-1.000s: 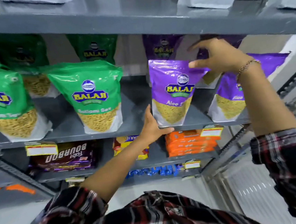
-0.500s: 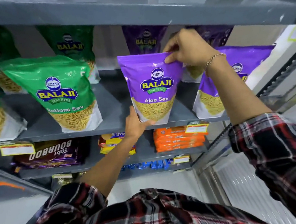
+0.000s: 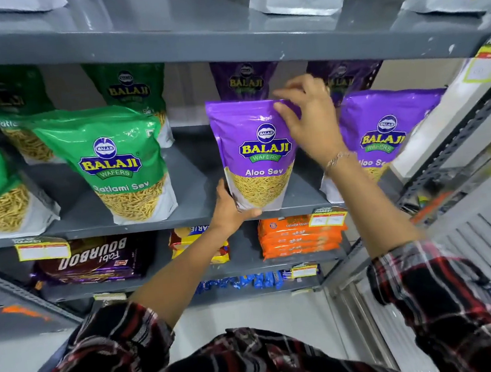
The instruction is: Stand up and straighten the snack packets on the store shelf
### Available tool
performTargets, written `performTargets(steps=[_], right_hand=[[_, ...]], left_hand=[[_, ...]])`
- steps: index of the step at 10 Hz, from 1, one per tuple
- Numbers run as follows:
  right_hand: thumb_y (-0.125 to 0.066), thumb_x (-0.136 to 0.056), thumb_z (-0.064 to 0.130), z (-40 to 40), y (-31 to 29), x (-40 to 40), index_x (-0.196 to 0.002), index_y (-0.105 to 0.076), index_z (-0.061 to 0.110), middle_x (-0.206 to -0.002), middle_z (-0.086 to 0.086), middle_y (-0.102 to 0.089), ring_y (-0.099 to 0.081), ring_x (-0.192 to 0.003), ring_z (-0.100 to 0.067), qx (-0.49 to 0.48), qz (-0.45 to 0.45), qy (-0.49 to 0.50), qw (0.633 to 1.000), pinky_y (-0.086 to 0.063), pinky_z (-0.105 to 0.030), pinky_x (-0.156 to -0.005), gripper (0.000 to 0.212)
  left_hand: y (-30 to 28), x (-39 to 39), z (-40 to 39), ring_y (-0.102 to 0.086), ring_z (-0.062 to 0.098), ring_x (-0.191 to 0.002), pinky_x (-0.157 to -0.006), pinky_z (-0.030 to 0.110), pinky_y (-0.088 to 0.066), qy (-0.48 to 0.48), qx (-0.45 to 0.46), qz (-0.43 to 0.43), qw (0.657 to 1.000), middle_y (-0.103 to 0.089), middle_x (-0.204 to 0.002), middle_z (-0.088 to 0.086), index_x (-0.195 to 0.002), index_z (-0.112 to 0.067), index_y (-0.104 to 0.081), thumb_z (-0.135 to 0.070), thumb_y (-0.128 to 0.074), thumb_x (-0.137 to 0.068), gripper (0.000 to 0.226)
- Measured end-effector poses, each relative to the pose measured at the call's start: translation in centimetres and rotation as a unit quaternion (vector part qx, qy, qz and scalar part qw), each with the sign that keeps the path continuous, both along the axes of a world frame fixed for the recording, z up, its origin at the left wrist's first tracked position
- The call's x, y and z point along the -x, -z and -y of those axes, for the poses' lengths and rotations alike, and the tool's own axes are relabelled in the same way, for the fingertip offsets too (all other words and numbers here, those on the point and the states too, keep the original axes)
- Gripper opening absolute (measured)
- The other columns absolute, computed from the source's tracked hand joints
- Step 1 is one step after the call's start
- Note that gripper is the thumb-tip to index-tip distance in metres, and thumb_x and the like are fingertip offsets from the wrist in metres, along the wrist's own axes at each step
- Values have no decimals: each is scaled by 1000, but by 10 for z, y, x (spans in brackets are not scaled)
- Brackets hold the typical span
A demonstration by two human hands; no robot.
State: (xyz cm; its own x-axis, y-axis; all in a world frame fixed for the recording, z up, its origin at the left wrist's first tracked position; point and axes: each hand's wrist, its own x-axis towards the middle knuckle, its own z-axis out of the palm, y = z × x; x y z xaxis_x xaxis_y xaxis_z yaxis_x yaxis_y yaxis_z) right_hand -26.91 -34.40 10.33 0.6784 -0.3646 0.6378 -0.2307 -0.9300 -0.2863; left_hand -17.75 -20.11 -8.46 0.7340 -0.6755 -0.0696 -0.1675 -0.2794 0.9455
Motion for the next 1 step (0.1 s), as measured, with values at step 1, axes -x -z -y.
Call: performTargets(steps=[1], right_hand=[[-47,-91,7,-50,59,15,-114,-61,9,-119,-17,-59,-47,-113,-25,-25,114,-6,993,-36,-32,-97,27]], left_hand=[[-10,5,-17,-27,23,-142,-105,20,-22,-64,18,55,996,-25,-156,12,-148,-6,-12,-29,-70,-82,91]])
